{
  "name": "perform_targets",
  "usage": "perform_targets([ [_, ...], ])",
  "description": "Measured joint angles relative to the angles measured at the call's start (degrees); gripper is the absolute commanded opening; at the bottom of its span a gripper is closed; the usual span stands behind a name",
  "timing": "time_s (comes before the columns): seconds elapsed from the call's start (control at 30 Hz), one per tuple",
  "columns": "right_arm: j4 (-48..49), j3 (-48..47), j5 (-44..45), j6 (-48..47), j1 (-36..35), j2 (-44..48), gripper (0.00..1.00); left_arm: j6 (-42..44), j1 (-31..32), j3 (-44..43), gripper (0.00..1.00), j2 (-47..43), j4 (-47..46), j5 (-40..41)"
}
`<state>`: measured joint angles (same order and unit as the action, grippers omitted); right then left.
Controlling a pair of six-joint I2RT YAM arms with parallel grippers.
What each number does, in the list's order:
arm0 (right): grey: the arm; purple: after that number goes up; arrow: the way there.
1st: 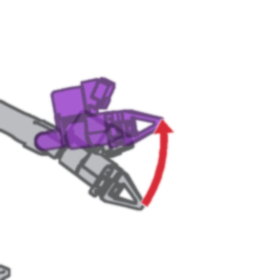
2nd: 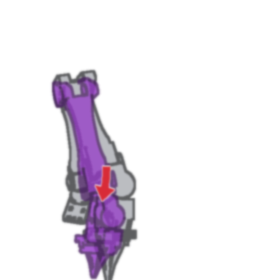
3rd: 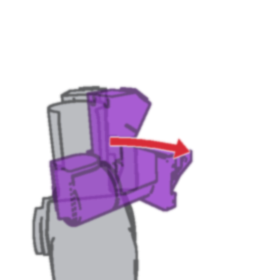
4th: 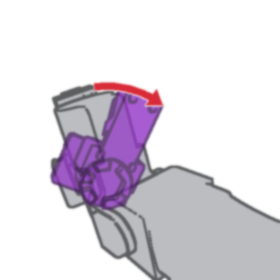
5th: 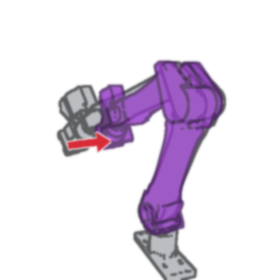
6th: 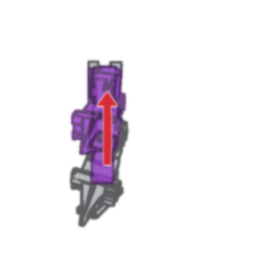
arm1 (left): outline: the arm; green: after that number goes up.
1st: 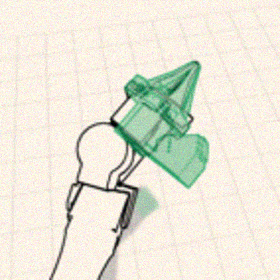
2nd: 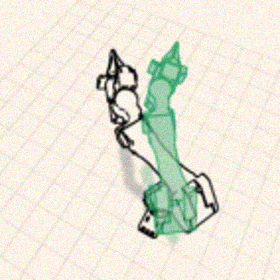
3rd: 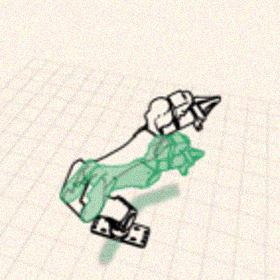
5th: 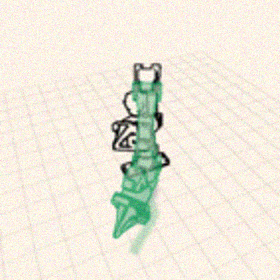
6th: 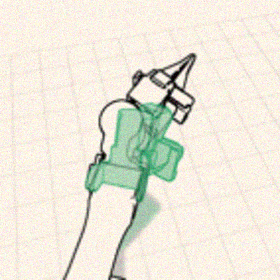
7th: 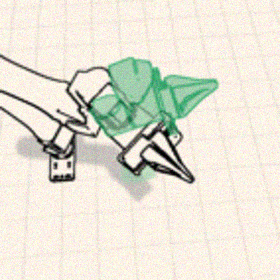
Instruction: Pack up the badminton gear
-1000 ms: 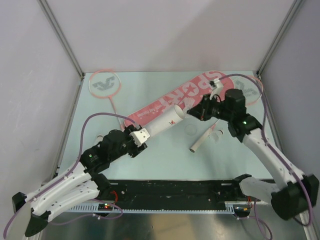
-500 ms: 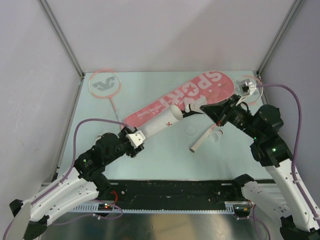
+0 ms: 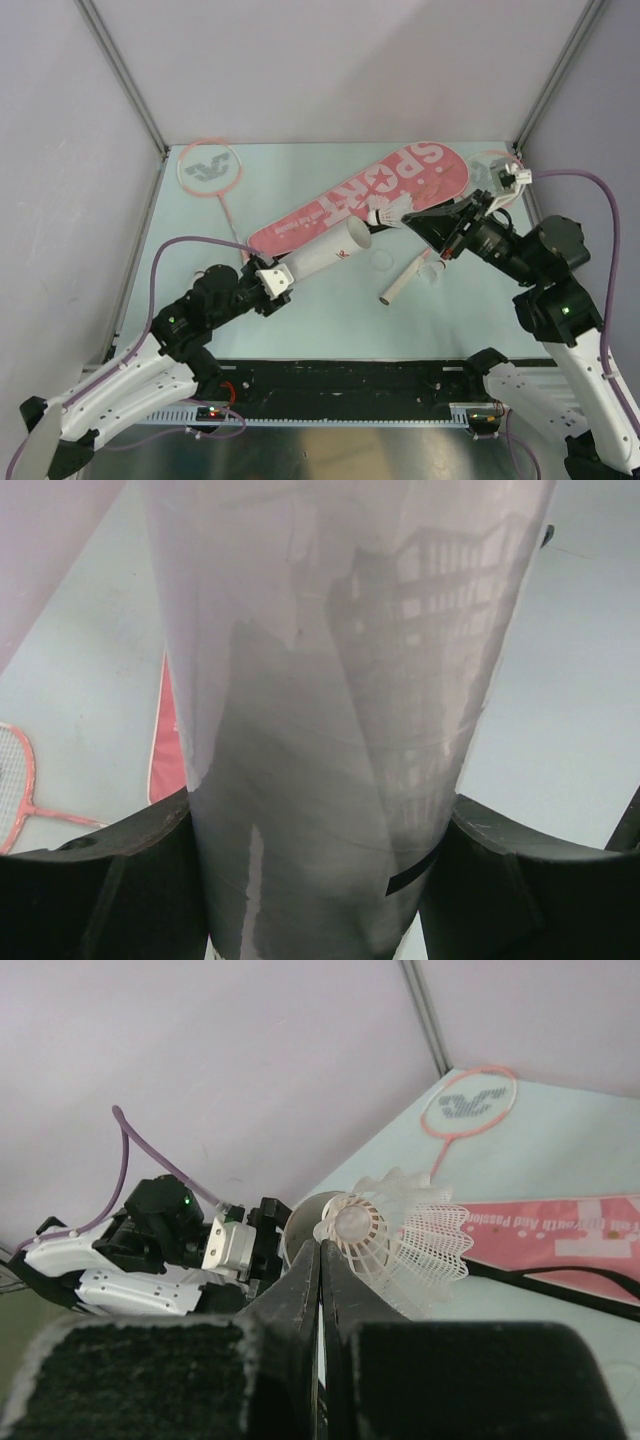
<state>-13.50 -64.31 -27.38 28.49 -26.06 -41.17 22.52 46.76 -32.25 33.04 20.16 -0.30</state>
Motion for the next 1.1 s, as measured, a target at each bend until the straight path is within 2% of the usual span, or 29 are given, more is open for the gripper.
perform_targets([
  [0.4,-3.06,0.0,-4.39,-0.42,-3.82,-8.46,0.0,0.02,-0.02,0.0,0.49,1.55,-0.09,-1.73],
  [0.97,-5.99,0.0,-11.63,-2.51,-8.48,-12.7,0.0,2.1,-0.02,-0.09,0.49,2.64,-0.09,-3.39],
  [1.03,-5.99,0.0,-11.54,-2.51,-9.27,-13.0,0.05,2.27,0.0,-0.09,0.5,2.38,-0.04,-3.87],
  [1.1,-6.1,0.0,-11.41,-2.38,-9.86,-13.29,0.16,2.47,-0.02,-0.09,0.5,2.14,-0.02,-4.26],
])
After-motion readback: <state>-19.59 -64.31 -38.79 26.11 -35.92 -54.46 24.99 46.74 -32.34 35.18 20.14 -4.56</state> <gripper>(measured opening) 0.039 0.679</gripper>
